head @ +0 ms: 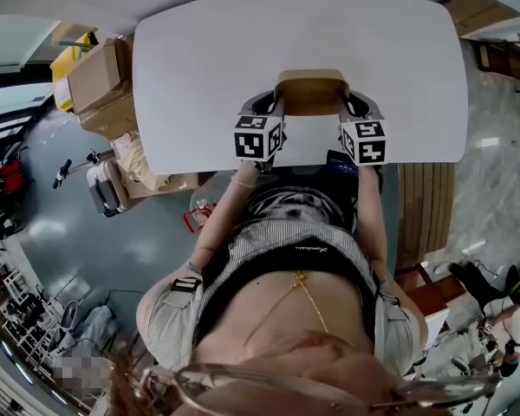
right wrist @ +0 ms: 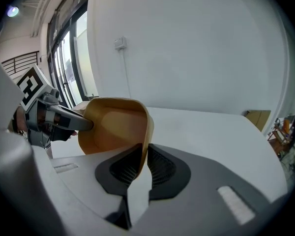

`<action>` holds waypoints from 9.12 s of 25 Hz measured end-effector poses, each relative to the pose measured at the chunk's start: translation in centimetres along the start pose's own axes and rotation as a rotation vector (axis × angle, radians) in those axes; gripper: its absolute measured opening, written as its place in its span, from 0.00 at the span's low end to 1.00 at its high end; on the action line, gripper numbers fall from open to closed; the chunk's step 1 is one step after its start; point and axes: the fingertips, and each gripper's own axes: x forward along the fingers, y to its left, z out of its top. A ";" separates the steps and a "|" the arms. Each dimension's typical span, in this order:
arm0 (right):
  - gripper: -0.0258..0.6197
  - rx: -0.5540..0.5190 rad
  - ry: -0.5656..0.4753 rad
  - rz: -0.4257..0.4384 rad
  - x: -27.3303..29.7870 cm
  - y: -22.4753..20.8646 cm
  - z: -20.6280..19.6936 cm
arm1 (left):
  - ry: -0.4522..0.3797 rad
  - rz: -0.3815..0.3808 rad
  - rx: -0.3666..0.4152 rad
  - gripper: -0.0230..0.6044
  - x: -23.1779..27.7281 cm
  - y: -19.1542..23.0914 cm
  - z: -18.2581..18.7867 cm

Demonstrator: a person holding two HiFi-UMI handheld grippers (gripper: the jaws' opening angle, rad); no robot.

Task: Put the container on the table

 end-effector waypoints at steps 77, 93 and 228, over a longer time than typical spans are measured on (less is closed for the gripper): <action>0.13 0.117 0.413 0.005 9.1 -2.0 -7.8 | 0.313 -0.009 -0.155 0.17 9.8 4.0 -8.5; 0.13 0.135 0.401 0.012 9.2 -2.0 -7.7 | 0.307 -0.010 -0.151 0.17 9.8 3.9 -8.4; 0.08 -0.117 -0.482 0.143 -7.0 6.9 7.4 | -0.531 -0.187 0.336 0.04 -5.8 -7.3 5.3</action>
